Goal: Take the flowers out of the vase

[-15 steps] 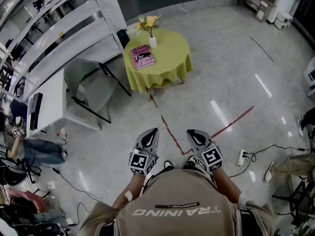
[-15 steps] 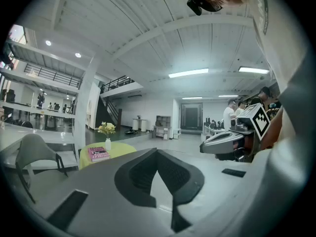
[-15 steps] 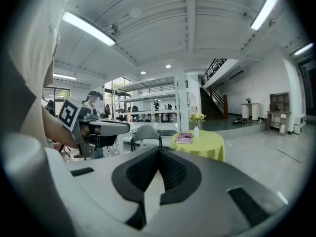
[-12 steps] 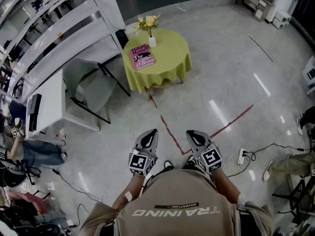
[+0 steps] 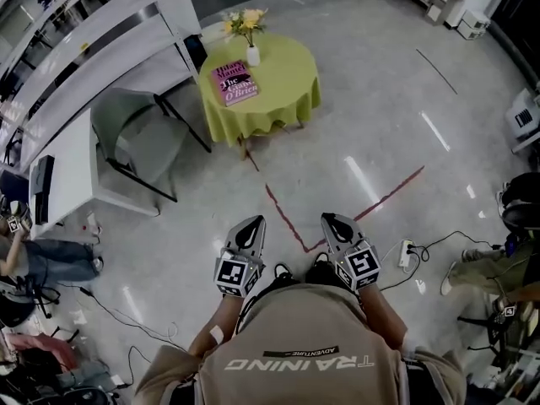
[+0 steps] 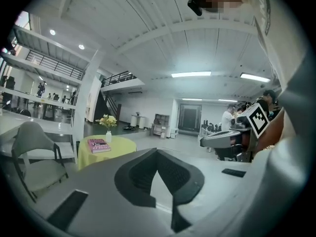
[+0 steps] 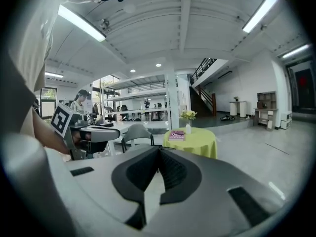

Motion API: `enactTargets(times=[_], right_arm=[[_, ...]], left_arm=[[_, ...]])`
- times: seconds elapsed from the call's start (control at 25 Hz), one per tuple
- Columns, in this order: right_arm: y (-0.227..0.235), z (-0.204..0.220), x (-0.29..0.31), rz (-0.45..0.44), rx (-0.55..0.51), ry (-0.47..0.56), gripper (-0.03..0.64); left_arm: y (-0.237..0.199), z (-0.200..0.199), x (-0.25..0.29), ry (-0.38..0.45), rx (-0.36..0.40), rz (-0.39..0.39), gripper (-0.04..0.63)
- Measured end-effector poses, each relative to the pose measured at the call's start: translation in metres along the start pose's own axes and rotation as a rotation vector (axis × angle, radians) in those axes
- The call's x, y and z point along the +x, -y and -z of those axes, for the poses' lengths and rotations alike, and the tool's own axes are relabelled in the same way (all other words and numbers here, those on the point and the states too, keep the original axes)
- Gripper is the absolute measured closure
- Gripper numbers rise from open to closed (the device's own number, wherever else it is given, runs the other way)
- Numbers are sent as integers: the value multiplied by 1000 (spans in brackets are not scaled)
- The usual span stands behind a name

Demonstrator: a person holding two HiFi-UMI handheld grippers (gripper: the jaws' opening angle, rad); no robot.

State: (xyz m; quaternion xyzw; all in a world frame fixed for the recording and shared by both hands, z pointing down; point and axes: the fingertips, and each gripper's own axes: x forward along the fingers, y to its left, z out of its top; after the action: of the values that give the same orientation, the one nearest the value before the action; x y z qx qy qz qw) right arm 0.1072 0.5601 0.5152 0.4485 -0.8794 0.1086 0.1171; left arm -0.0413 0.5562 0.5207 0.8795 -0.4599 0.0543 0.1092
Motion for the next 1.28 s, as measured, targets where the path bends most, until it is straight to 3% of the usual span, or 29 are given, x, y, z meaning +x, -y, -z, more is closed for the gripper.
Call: enactTargets(times=[0.24,0.48,0.68,0.88,1.28], right_arm=[[11,5,13,18,26,-18,617],[41,4,53,-22,26,-20,617],[90,-18,104,-70,97,34,617],[150,-48,150,-121,66,71,617],[231,-58,204,-202,62,37,617]], left_arm=[[-20,0,8,3,-23,-21,589],[-38,4,43,-22,-31,-48,589],[-62,-14,98,-43,-21,-83,589],[-81,-44,166,-32,8,-115,589],[-104,-74,259,-27,9,-185,589]])
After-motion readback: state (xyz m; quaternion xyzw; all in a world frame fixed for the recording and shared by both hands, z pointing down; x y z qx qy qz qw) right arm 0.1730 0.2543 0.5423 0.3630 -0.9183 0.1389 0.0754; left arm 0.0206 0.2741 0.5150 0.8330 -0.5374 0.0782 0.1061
